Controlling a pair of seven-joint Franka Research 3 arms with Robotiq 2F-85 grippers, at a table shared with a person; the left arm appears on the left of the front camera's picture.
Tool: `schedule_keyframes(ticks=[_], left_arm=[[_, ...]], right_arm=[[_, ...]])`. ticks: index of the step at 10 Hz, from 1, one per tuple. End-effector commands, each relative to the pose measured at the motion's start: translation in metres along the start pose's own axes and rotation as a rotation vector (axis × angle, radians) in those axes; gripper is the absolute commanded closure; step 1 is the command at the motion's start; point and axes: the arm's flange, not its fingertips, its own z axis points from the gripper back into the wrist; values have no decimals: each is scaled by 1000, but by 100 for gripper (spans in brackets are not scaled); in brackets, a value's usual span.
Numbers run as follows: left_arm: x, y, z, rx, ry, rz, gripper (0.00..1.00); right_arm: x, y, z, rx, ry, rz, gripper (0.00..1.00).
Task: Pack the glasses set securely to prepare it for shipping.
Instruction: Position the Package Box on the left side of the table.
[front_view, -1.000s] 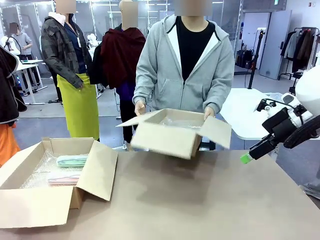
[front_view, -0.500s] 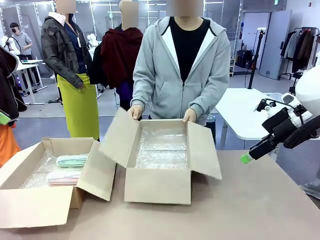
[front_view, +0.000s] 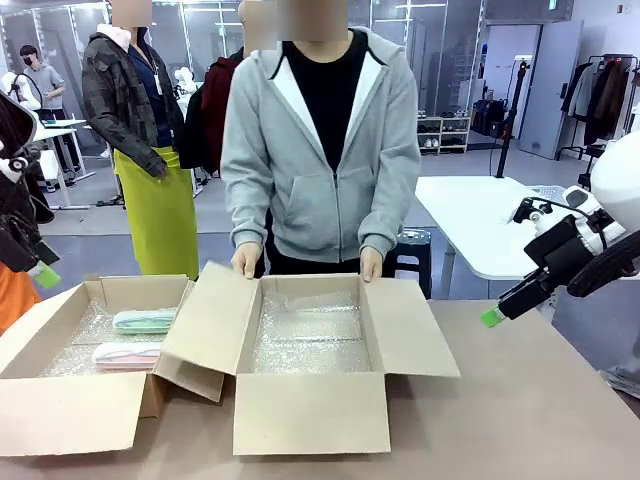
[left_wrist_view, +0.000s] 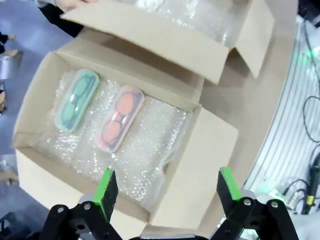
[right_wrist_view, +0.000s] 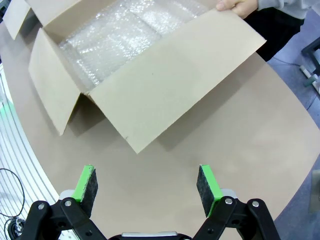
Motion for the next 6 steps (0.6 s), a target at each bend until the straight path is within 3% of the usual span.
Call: schedule_keyframes(ticks=[1,6], left_arm=[[2,-1,8,2,-16,-6,0],[2,-1,8,2,-16,-6,0]], right_arm=[[2,3,-1,1,2,-21,0],[2,3,-1,1,2,-21,0]])
